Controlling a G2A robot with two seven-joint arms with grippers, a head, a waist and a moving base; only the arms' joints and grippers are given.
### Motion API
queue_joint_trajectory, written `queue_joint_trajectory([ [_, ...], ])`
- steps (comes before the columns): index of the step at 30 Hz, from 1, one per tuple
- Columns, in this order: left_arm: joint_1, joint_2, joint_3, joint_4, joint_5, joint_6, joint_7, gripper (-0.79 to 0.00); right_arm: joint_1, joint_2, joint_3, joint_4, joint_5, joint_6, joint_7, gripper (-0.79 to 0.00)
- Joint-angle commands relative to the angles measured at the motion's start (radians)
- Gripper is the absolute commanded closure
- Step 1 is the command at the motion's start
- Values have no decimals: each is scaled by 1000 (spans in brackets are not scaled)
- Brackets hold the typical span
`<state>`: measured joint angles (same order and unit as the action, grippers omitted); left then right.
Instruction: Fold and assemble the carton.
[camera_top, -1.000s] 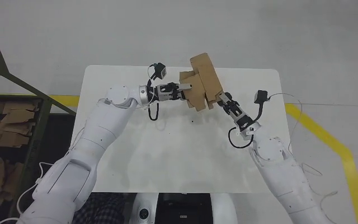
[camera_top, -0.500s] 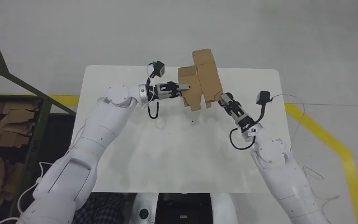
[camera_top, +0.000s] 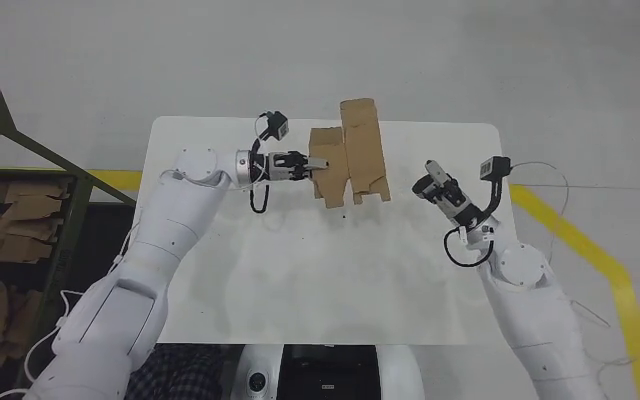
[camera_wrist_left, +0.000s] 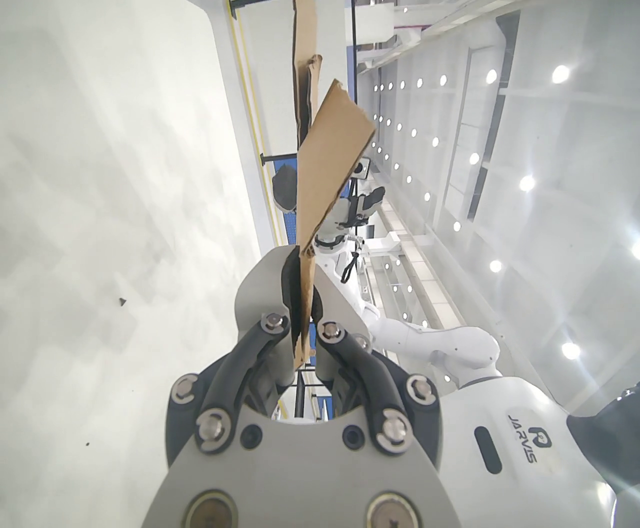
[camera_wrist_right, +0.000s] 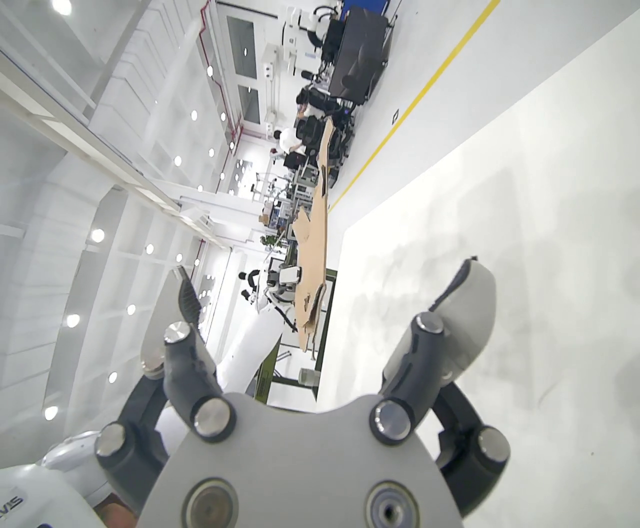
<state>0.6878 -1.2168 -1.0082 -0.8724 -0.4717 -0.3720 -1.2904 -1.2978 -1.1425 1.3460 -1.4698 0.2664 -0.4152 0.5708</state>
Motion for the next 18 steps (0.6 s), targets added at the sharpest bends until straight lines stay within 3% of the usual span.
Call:
queue_joint_trajectory([
  [1, -9, -1, 5, 7, -12, -7, -66, 0, 20, 3, 0, 25, 13, -2, 82, -785],
  [6, -45, -2, 35, 16, 16, -2, -156, 0, 76, 8, -5, 99, 57, -18, 244, -785],
  [16, -67, 25, 138, -119, 95, 57, -215, 0, 152, 9, -50, 186, 132, -20, 463, -785],
  [18, -70, 32, 160, -134, 95, 60, -218, 0, 167, 8, -64, 200, 148, -15, 500, -736],
])
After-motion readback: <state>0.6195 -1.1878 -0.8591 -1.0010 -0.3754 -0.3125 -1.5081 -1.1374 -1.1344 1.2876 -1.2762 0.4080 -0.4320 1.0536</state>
